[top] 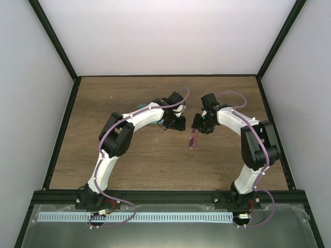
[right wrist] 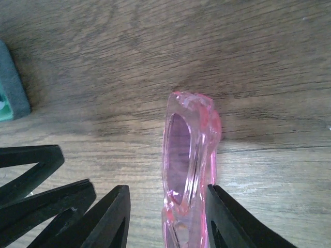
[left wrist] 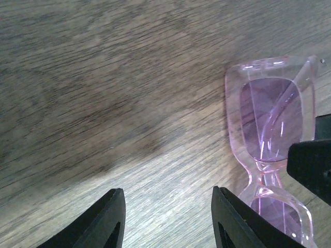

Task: Organize the sunglasses
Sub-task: Adjust the sunglasses at the center of the board.

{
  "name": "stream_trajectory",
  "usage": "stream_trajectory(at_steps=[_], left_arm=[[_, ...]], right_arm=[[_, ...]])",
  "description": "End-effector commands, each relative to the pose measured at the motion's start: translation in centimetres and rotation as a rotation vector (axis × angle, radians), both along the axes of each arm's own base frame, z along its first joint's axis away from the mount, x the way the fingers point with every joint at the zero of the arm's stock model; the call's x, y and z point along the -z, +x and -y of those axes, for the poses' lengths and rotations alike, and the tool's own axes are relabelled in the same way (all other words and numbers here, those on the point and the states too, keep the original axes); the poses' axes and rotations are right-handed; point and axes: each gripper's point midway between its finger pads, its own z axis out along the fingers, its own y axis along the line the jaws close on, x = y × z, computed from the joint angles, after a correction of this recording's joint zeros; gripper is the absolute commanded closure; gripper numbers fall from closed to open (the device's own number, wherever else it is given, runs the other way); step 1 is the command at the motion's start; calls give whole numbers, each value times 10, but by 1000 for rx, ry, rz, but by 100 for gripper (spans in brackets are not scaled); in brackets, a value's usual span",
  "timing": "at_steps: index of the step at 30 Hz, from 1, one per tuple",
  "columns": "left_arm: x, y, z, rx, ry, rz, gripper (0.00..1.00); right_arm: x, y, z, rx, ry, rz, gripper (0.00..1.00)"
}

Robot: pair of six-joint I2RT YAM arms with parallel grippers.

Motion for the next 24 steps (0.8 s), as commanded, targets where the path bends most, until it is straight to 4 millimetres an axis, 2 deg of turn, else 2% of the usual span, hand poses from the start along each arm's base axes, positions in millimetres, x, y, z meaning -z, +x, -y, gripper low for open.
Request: stream_trajectory(at_steps=[1,6,9,13,16,21,24], left_arm=[[-24,2,0,-14,-34,31,52],[-26,2,-2,-17,-28,38,51],[-26,1,-5,-19,-21,39,51],[-23,-1,-7,-21,-23,29,51],[-22,-2,-6,-17,-26,20,51],[-20,-2,-8,-17,-22,17,51],[-18,-3,-7,-14,-27,6,51]], right_arm=[[1,14,-5,-4,15,6,60],[14,12,-3,-2,-11,-24,63],[14,13,1,-4,-30,-17,63],[15,15,2,-10,-43,-7,52],[18,18,5,-8,-72,-20,50],[5,22,8,-17,-87,26,45],[14,22,15,-10,-105,6,43]])
